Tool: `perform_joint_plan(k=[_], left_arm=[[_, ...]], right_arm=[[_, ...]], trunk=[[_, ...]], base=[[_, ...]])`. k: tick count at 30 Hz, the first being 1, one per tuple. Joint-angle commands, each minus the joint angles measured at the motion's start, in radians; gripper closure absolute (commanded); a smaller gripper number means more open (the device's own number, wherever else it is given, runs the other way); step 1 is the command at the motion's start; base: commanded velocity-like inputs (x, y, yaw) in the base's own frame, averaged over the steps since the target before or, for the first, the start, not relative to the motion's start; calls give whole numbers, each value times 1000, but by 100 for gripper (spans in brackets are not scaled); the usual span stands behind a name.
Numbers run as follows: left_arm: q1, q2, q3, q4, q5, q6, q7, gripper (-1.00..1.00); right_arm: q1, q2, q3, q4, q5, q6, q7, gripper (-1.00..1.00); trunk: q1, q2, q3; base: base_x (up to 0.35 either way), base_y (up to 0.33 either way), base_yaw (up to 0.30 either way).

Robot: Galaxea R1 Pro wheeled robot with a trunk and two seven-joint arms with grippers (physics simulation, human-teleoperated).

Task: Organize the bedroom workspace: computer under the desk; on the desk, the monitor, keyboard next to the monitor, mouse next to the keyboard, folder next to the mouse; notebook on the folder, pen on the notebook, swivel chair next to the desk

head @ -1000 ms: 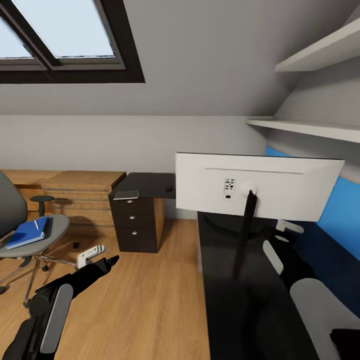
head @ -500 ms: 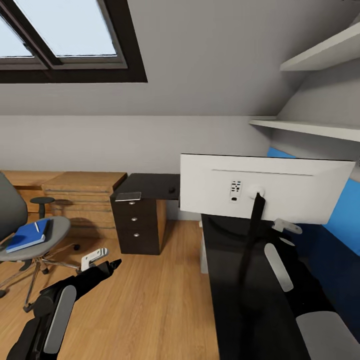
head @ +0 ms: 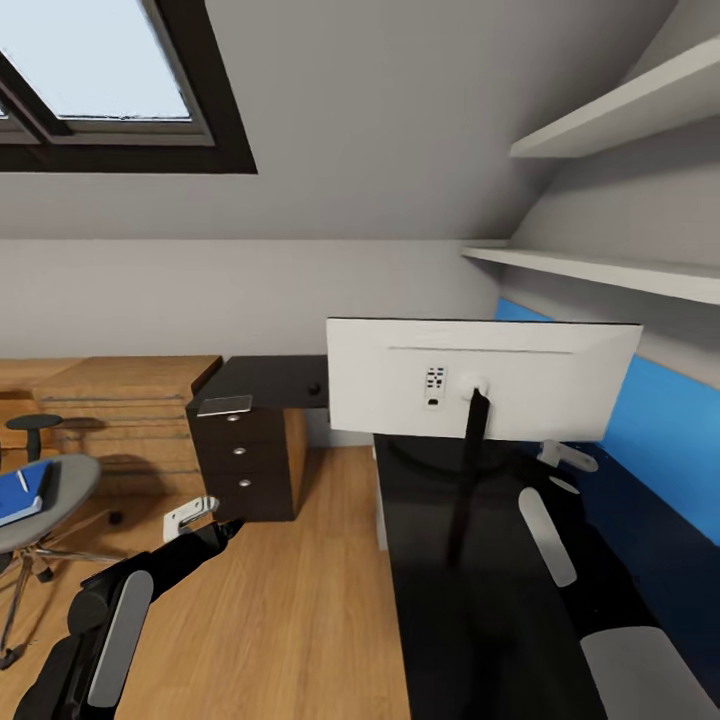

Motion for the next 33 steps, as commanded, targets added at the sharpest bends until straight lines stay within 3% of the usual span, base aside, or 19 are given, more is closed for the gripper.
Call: perform_joint_plan(k=[1, 17, 21, 24, 25, 26, 29, 30, 33], left_arm=[[-1, 0, 2, -1, 7, 5, 4, -100], [-1, 2, 6, 15, 5, 5, 11, -100], [-1, 5, 11, 108, -29, -4, 13, -100], [-1, 18, 28, 236, -87, -45, 16, -100], [-1, 23, 33, 272, -100, -65, 16, -100], [-1, 32, 45, 388, -132, -154, 15, -100], [-1, 37, 51, 548, -153, -305, 14, -100], [-1, 40, 52, 726, -168, -488, 14, -100], [-1, 41, 52, 863, -193, -620, 15, -100]], right_arm=[[-1, -1, 4, -1, -7, 3, -8, -100], [-1, -2, 41, -3, -7, 4, -6, -100], [-1, -4, 44, -4, -6, 4, -6, -100], [-1, -4, 45, -4, -7, 4, -6, -100], [-1, -4, 45, -4, -7, 4, -5, -100], [-1, -4, 46, -4, -7, 4, -5, -100], [5, -4, 46, -5, -6, 3, -5, -100], [11, -4, 57, -9, -5, 3, -5, -100], [14, -5, 92, -31, -4, 2, -5, -100]], trunk=[[-4, 7, 3], [-65, 119, 58], [-81, 147, 71], [-92, 168, 80], [-96, 175, 83], [-100, 182, 86], [-111, 203, 96], [-115, 210, 99], [-127, 231, 108]], base=[[0, 0, -258], [0, 0, -248], [0, 0, -60], [0, 0, -24], [0, 0, -14], [0, 0, -7], [0, 0, -4], [0, 0, 0], [0, 0, 0]])
